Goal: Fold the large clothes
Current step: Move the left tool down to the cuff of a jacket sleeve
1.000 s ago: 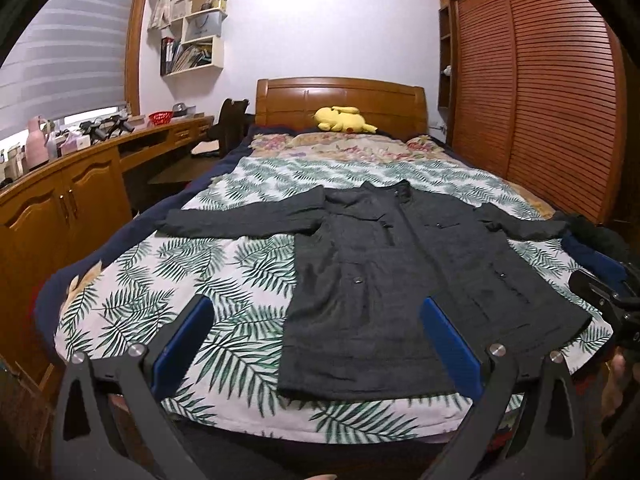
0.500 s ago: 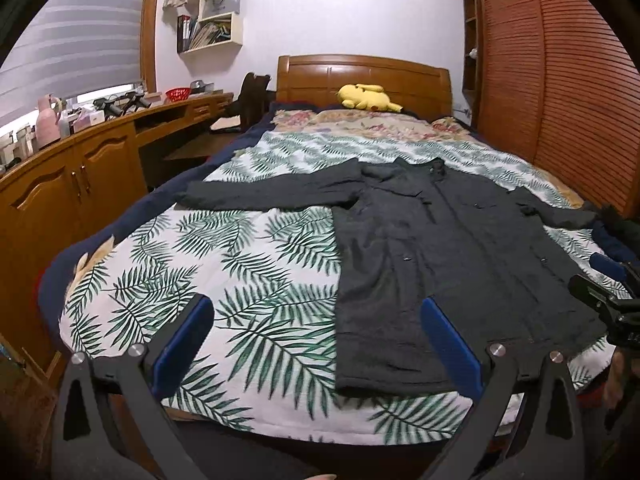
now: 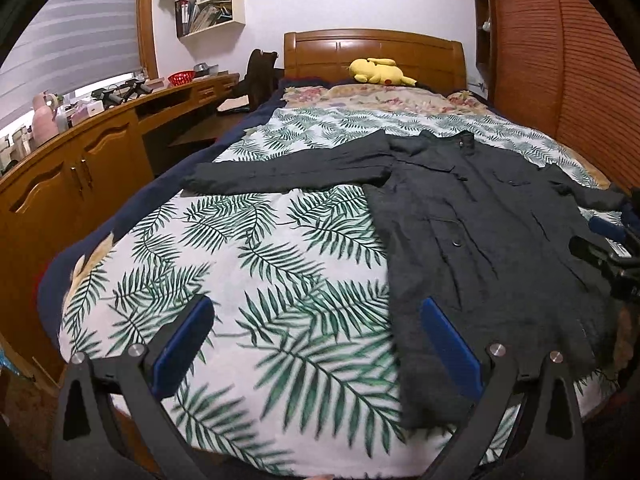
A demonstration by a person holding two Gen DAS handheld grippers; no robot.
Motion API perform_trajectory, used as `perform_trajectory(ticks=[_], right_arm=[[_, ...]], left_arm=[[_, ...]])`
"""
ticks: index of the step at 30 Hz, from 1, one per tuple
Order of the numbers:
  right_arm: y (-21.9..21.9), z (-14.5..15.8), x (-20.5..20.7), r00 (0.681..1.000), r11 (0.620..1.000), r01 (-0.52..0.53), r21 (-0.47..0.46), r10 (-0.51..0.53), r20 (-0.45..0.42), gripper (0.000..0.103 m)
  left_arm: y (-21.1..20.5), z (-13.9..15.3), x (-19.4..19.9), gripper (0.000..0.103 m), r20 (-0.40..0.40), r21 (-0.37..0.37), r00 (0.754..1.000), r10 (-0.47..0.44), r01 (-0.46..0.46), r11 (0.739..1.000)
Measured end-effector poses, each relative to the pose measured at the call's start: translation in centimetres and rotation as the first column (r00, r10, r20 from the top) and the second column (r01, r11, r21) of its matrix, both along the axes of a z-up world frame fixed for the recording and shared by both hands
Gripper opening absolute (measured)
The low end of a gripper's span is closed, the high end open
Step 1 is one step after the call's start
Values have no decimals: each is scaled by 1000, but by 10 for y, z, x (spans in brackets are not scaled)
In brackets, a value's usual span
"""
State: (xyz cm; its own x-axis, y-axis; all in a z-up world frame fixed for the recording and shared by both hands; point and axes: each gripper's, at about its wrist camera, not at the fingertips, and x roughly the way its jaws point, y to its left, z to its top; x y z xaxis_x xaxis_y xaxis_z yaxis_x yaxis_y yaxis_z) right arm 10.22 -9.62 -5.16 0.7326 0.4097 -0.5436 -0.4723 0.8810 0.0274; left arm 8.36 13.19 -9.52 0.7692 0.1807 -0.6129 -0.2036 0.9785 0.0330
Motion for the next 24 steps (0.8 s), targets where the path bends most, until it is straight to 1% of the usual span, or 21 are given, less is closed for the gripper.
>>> perform_trajectory(ticks=[4,10,14,17,19,21,22,24], right_arm=[[13,1,23,1000,1000,-22,-15,22,1,103],[36,-2,49,998,998,-58,-38,57,-27,103],[55,-5,69,995,994,-92,-65,90,-42,103],[70,-11,85,994,991,-108,-84,105,-41,103],[77,-17,94,993,989,-111,-96,107,-48,103],[83,-27,102,990,987,-128,-96,121,-73,103],[85,-35,105,986,985,-149,-90,141,-89,103],[87,-46,108,983,983,-158,-97,147,-113,103]], left_arm=[[14,2,17,103,-22,-21,1000,-14,13,1000],[37,3,43,103,-77,62,997,-20,25,998],[63,7,62,103,-96,75,995,-9,16,997],[83,6,77,103,-96,52,995,-3,8,999],[101,4,91,103,-101,9,995,2,-1,1000],[118,2,103,103,-98,-39,995,8,-12,999],[127,1,109,103,-96,-51,995,18,-23,998],[143,-1,123,103,-89,-61,995,35,-41,997]])
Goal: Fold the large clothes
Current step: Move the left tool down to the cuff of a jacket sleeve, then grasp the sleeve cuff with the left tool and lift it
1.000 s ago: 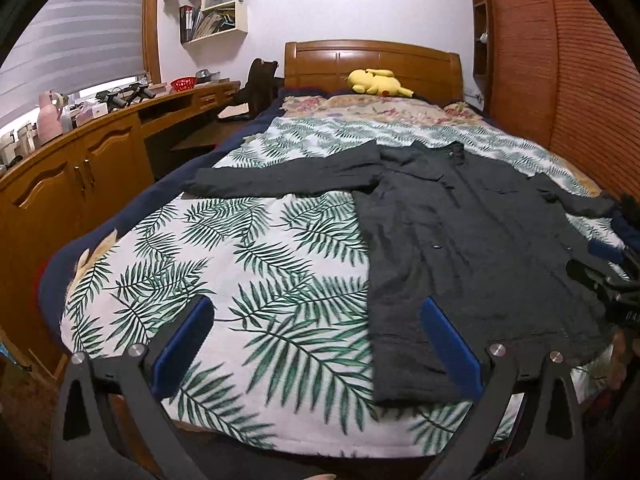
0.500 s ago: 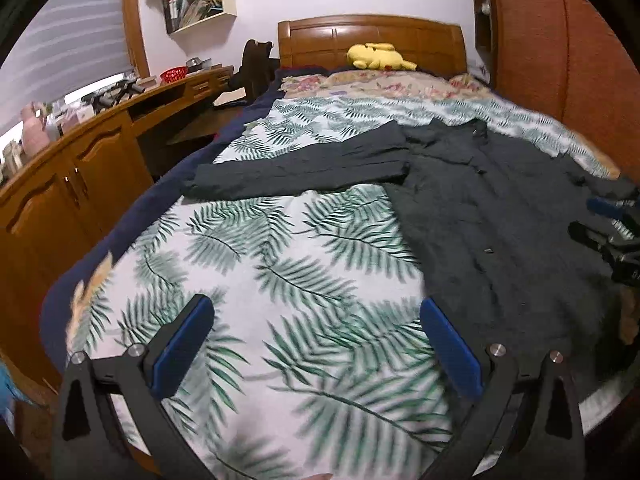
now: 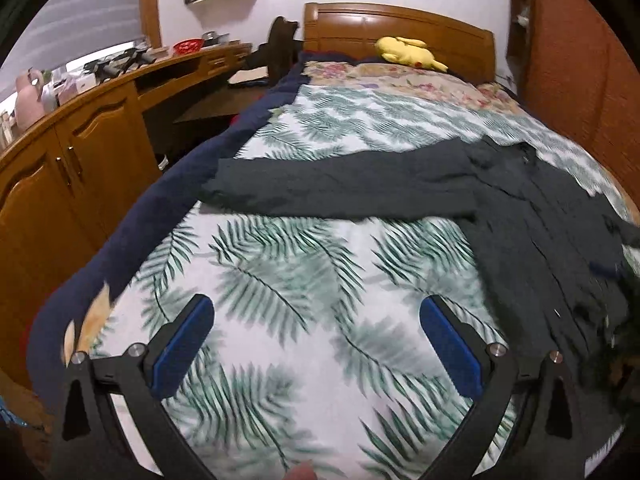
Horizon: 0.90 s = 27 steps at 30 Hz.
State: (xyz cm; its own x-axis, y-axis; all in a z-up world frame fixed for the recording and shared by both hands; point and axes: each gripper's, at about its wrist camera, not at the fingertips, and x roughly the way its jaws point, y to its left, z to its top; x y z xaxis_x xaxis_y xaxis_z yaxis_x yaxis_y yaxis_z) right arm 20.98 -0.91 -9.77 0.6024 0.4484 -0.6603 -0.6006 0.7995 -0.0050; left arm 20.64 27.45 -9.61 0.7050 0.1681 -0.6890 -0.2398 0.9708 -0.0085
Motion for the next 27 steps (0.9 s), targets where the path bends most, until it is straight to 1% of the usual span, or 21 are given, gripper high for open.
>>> perform_trajectory(ticks=[2,5,7,10,12,14,15,16,17,19,21,24,26,27], right_arm=[[-2,-8,3,1000,1000,-2,8,2,-25,103],[-10,-9,6,999,999,7,45,-5,-45,103],[-11,-9,7,999,999,12,53,-9,-46,103],[-11,-11,8,999,998,15,54,-13,-49,103],[-11,-12,9,998,999,16,48,-13,-56,103],[-10,-13,9,998,999,16,44,-14,-57,103],[-9,-13,10,998,999,16,43,-14,-59,103],[-9,-14,10,998,999,15,40,-13,-63,103],[-8,-15,11,998,999,14,38,-11,-68,103],[-8,-15,11,997,999,13,36,-11,-72,103],[-8,-15,10,998,999,12,32,-9,-69,103],[-5,-16,10,998,1000,9,23,-7,-67,103],[-5,-17,10,998,1000,7,22,-6,-68,103],[-4,-17,10,998,1000,8,22,-6,-70,103]], left_arm=[[18,-3,15,103,-1,-20,1000,17,-17,1000],[49,-10,42,103,-4,-56,999,51,-51,997],[64,-13,58,103,-3,-65,998,68,-68,996],[88,-18,87,96,-6,-86,996,87,-87,992],[106,-23,103,94,-1,-117,994,111,-111,987],[124,-28,118,84,-2,-166,990,141,-140,976],[131,-31,122,84,-5,-181,988,154,-152,972],[140,-35,129,81,-9,-197,985,170,-168,966],[147,-40,135,76,-16,-208,983,183,-183,961],[159,-48,143,75,-33,-228,976,215,-217,949],[172,-57,149,75,-44,-257,964,261,-263,930],[186,-69,154,75,-60,-294,950,306,-310,904],[192,-77,159,74,-76,-302,945,317,-324,896],[194,-80,161,71,-81,-306,945,317,-326,895]])
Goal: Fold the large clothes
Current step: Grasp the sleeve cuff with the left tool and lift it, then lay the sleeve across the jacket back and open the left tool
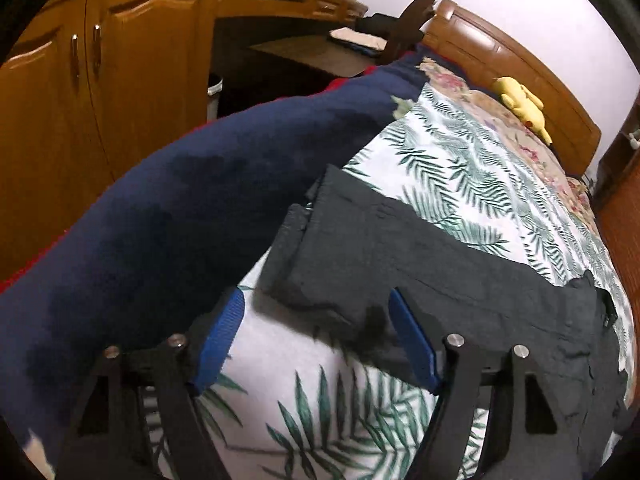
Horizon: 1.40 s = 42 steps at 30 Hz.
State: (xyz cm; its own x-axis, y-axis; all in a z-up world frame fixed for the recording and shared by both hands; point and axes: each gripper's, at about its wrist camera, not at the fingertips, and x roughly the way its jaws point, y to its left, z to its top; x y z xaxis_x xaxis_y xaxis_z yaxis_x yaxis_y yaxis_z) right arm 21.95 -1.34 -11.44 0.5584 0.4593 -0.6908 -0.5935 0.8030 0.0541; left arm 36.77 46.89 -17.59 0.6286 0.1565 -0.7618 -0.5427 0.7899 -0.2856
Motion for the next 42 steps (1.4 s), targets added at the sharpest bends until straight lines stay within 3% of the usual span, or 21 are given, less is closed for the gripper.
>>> perform_trajectory(ticks=[3,4,5,7,12,17,22,25,31,35,38,42], right_arm=[[0,0,1,1000,1000,1,4,-1,-5,103],[0,0,1,1000,1000,2,4,-2,-7,103],[0,-1,1,1000,1000,2,4,-2,-8,103],[0,-1,0,1000,1000,2,3,-2,-7,103],[0,0,0,1000,1000,5,6,-5,1,103],[-7,8,-4,1000,999,22,27,-22,12,103],[-26,28,-16,1000,998,0,68,0,-1,103],[-43,44,-27,999,997,2,71,-5,35,103],[-84,64,-39,995,995,51,91,-58,78,103],[-104,69,-39,993,991,80,106,-89,82,103],[-111,75,-37,990,989,91,117,-103,93,103],[-113,83,-31,991,984,87,153,-102,86,103]], left_arm=[[2,-5,5,43,-2,-13,1000,-10,10,1000],[2,-5,6,23,-4,-7,1000,-8,8,1000],[0,-4,7,10,-9,1,1000,-13,13,1000],[-11,3,9,5,-16,40,999,-46,46,998],[-66,50,8,2,22,180,989,-148,141,973],[-145,107,1,2,66,267,957,-282,255,929],[-244,159,-14,2,91,329,888,-451,400,855],[-301,181,-32,2,107,354,834,-542,477,804],[-386,189,-68,2,118,340,744,-658,592,731],[-425,176,-93,3,82,373,738,-669,600,708],[-441,158,-112,6,36,409,767,-641,574,709],[-435,138,-132,9,49,343,777,-627,577,741]])
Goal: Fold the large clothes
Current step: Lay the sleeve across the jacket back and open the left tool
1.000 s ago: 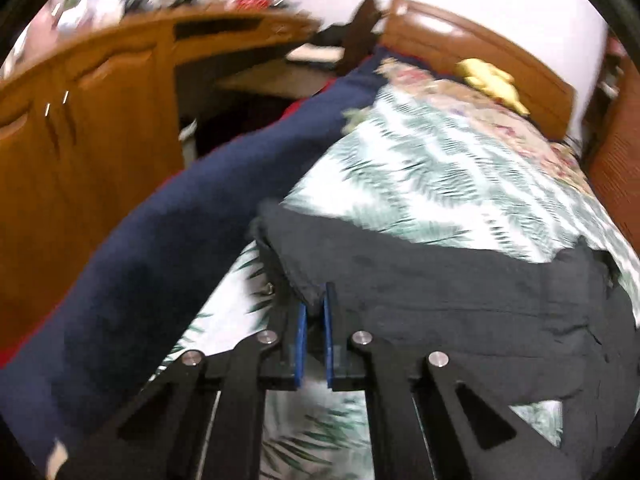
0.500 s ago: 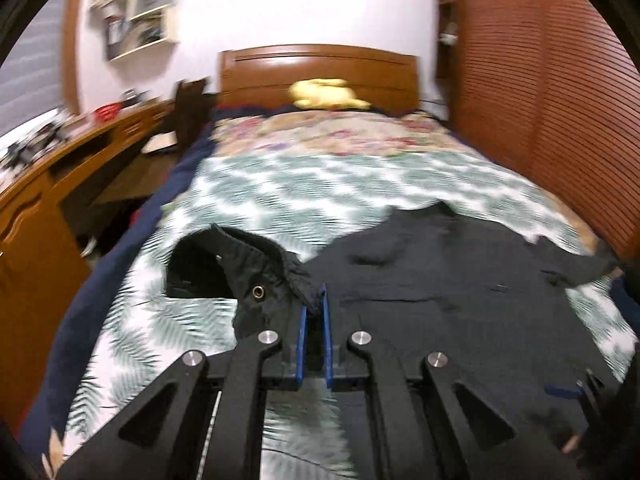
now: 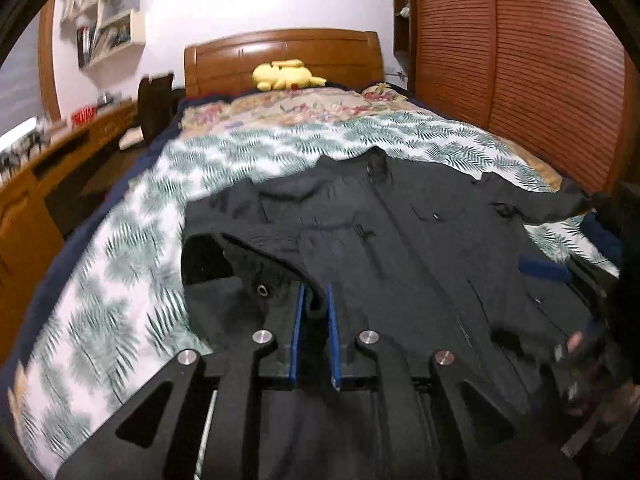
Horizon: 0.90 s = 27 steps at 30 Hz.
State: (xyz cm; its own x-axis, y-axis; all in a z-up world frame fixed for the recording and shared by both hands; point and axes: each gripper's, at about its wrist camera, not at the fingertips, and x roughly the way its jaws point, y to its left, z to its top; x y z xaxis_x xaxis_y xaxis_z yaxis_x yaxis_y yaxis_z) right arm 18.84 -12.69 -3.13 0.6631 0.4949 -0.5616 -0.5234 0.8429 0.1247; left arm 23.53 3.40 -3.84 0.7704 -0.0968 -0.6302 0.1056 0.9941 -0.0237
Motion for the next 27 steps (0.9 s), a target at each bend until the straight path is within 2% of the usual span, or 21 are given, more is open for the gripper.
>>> perform_trajectory(ticks=[6,10,15,21,27], right_arm=[[10,3,6,1000,1000,-6,10,6,5,103],[24,-6,10,1000,1000,-24,-7,24,-12,103],[44,-19,10,997,997,-68,-19,68,-35,103],[72,-30,3,990,989,-135,-65,133,-38,103],[110,-20,3,978,973,-208,-102,206,-34,103]], left_arm=[[10,-4,-28,17,35,16,999,16,-17,1000],[28,-8,-40,27,60,-15,997,41,-40,999],[56,-14,-46,33,68,11,994,83,-84,996],[95,-16,-49,37,66,-22,987,147,-145,989],[120,-11,-57,39,91,-43,976,198,-195,980]])
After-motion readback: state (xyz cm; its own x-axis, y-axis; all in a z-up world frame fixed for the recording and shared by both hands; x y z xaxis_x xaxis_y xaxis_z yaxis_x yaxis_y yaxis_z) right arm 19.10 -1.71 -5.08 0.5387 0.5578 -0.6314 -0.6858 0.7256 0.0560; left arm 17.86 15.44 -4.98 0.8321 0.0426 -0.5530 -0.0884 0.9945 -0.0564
